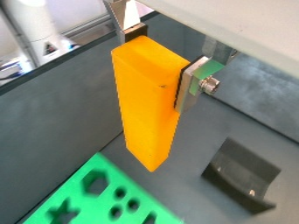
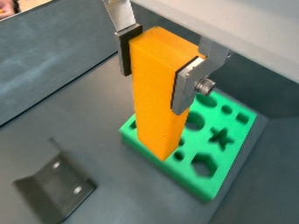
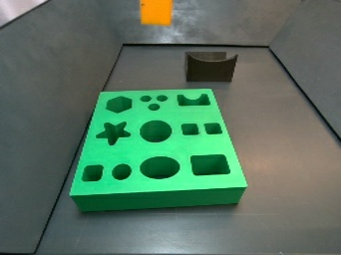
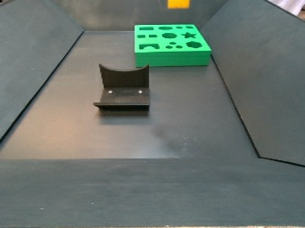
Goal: Pick up the rectangle object. Move up. Move to above the board. Insert the rectangle object.
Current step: Move to above the board, then insert the rectangle object.
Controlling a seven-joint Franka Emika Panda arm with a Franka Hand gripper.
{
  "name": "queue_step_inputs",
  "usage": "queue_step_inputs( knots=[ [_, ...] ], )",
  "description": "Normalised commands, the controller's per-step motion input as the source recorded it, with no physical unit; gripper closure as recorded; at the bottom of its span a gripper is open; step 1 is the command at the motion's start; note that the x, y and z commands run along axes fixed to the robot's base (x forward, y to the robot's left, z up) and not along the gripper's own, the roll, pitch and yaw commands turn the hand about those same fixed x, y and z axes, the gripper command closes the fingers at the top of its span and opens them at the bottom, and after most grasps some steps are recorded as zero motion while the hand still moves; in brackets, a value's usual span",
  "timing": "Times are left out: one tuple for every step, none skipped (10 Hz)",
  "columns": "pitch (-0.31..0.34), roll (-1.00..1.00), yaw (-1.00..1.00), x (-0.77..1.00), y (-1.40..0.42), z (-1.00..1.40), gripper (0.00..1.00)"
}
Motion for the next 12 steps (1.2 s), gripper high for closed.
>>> queue_step_inputs(
  knots=[
    [0.105,0.02,0.05,0.17,-1.00,0.16,1.00],
    [0.108,0.02,0.03,0.19,-1.00,0.16,1.00],
    [0.116,0.01,0.02,0.21,-1.00,0.17,1.00],
    [0.123,0.01,0.01,0.22,-0.92,0.16,1.00],
    [0.121,0.02,0.01,0.16,-0.57,0.11,1.00],
    [0.111,0.03,0.01,0.12,-0.34,0.07,1.00],
    [0.089,0.03,0.01,0.09,-0.21,0.05,1.00],
    [-0.011,0.00,0.00,0.00,0.00,-0.02,1.00],
    [-0.011,0.00,0.00,0.00,0.00,-0.05,1.00],
    [-0.066,-0.06,0.00,0.00,-0.05,-0.19,1.00],
    [-0.124,0.00,0.00,0.31,-0.45,-0.56,1.00],
    [-0.134,0.00,0.01,0.63,-0.59,-0.73,1.00]
  ],
)
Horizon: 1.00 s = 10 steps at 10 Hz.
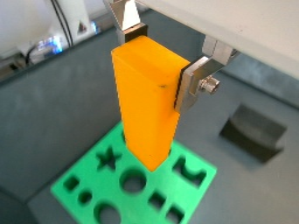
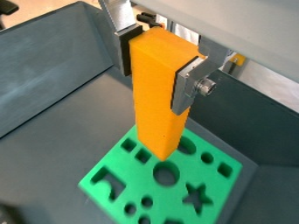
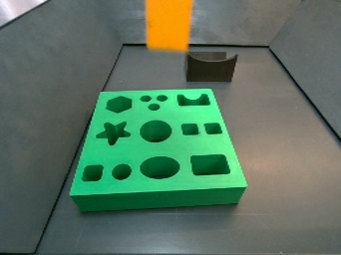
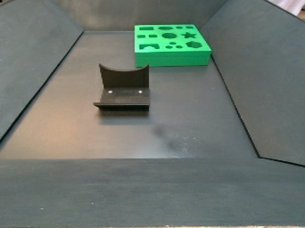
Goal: Pick up the rectangle object. Move up. Move to above the board. Insert the rectangle object.
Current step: Insert the rectangle object.
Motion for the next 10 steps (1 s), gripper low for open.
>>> queue_step_inputs(
  knots=[
    [-0.126,0.00,0.06,0.73,-0.64,-0.78,1.00],
    [-0.090,0.00,0.14,0.71,-0.49,-0.81,1.00],
    [-0.051,-0.03,0.26,0.67,-0.30,-0.80,1.00],
    [-0.019,-0.02,0.39,0.57,-0.27,-0.76,1.00],
    [-0.009,0.02,0.37,0.55,-0.53,-0.67,1.00],
    [0.000,0.08,0.31,0.49,-0.55,-0.45,1.00],
    [0.000,0.11,0.29,0.43,-0.55,-0.29,1.00],
    [0.014,0.12,0.29,0.24,-0.45,-0.04,1.00],
    [0.000,0.07,0.16,0.09,-0.27,0.00,1.00],
    [0.003,0.18,0.25,0.09,-0.29,-0.06,1.00]
  ],
)
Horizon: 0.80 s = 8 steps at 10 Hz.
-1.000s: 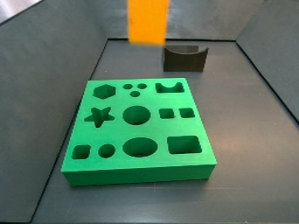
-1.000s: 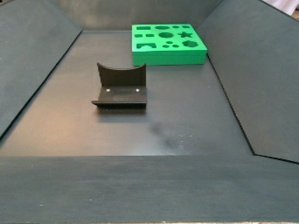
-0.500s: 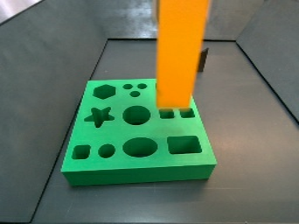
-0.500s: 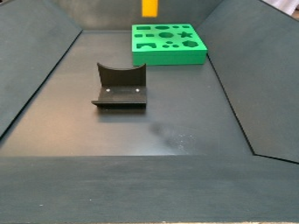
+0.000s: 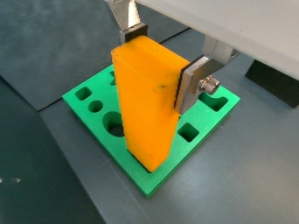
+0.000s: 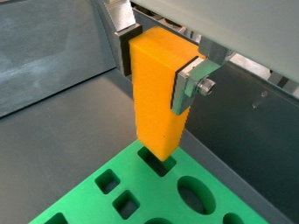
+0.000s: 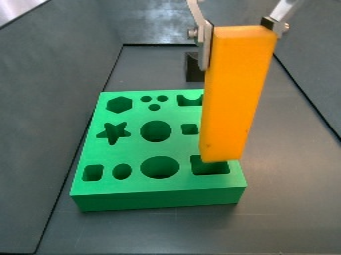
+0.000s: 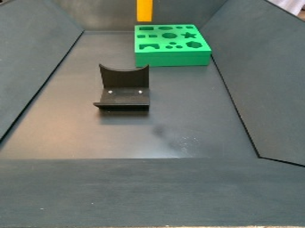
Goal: Pick up the rectangle object. Move up. Move to above the board. Insert the rectangle object.
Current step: Insert the rectangle object.
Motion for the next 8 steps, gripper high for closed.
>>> queue_step_inputs(
  knots=[
    [0.030,0.27,0.34,0.15,-0.25,-0.05,1.00],
    [0.007,0.16,0.21,0.03,-0.11,-0.01,1.00],
    [0.011,0.18,0.11,0.00,-0.03,0.00,1.00],
    [0.011,0.21,0.15,0.00,0.00,-0.06,1.00],
    [0.014,0.12,0.01,-0.02,0.00,0.00,1.00],
    [0.000,0.03,0.00,0.00,0.00,-0.04,1.00],
    [0.000,0.16,0.19,0.00,0.00,-0.16,1.00],
    [0.000,0.13,0.14,0.00,0.00,-0.16,1.00]
  ],
)
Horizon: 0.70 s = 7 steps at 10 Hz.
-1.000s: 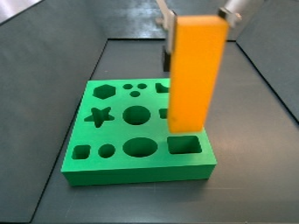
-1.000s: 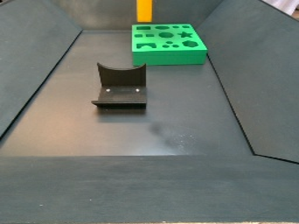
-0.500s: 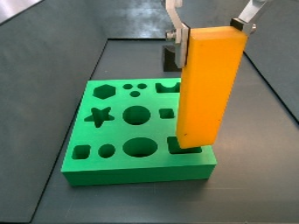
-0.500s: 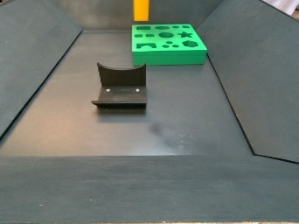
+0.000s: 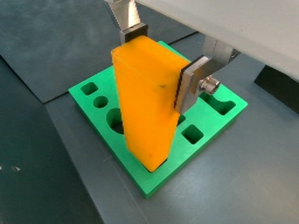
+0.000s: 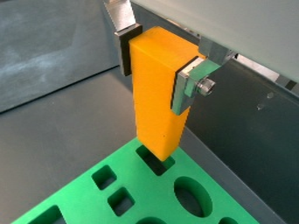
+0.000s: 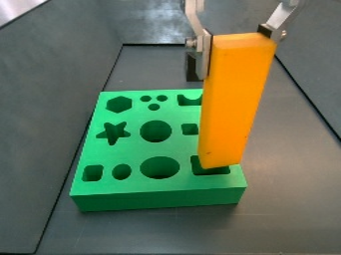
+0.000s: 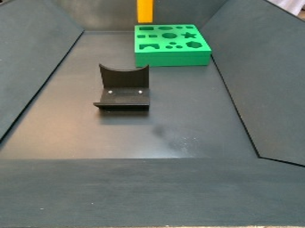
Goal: Pick up the rectangle object. Move up. Move to above the board. Insert the rectangle object.
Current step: Insert the rectangle object.
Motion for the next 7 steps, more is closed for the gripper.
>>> queue_step_inputs(
  knots=[
    [0.000,0.14,0.31,0.19,0.00,-0.22,1.00],
    [0.000,0.00,0.07,0.09,0.00,-0.02,1.00],
    [0.000,0.01,0.00,0.05,0.00,-0.05,1.00],
    [0.000,0.10,0.00,0.15,0.00,-0.16,1.00],
    [0.000,0.14,0.00,0.12,0.00,-0.22,1.00],
    [0.000,0.17,-0.06,0.10,0.01,-0.20,1.00],
    [0.000,0.11,-0.13,0.04,0.00,-0.11,1.00]
  ],
)
